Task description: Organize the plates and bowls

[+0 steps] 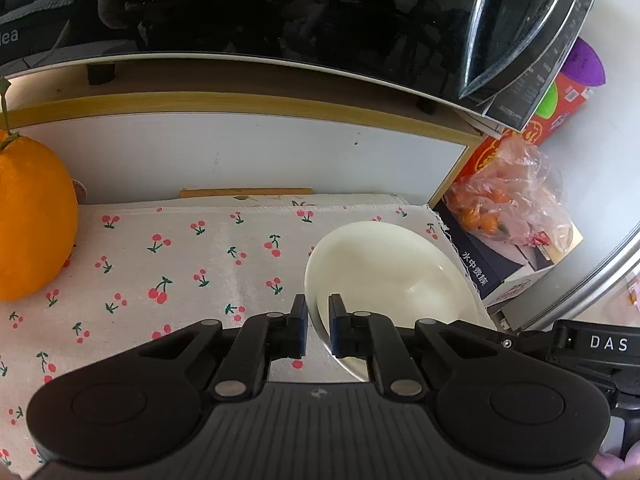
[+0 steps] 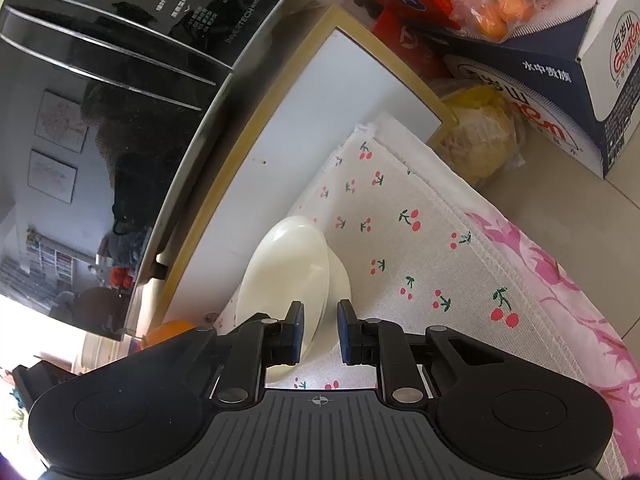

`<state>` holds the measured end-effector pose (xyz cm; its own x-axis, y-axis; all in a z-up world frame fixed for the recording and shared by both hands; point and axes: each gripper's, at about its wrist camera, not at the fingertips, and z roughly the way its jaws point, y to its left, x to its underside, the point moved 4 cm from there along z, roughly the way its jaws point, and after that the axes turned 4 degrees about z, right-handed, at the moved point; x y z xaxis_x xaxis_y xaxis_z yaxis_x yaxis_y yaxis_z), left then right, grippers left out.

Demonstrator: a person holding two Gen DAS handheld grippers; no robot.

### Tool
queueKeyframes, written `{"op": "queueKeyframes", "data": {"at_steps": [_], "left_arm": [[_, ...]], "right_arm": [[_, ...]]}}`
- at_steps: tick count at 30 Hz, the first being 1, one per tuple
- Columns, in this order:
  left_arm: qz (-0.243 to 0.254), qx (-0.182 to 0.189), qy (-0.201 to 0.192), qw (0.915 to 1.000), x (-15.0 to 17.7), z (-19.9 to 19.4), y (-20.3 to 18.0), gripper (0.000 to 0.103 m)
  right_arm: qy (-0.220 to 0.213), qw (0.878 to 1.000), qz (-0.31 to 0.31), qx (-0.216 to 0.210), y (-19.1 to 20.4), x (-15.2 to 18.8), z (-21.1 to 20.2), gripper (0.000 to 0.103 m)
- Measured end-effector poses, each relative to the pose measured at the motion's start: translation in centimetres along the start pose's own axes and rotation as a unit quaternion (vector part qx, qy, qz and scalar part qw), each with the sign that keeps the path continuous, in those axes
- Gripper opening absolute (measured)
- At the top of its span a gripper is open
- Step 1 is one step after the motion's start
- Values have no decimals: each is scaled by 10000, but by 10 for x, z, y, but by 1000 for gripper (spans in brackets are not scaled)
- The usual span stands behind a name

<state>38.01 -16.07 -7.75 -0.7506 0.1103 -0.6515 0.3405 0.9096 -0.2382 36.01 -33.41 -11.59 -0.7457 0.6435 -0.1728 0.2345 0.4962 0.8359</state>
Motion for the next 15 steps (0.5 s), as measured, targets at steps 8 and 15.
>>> {"op": "queueKeyframes", "data": {"at_steps": [8,15], "left_arm": [[47,-76,-68,9999,-2,-12,-2,10],[170,-148,-124,9997,-4,-31,-9,10]], "right_arm": [[-40,9999,-65,-74,10,2,-9,18],[-75,9998,-83,-150,19,6,-23,18]]}}
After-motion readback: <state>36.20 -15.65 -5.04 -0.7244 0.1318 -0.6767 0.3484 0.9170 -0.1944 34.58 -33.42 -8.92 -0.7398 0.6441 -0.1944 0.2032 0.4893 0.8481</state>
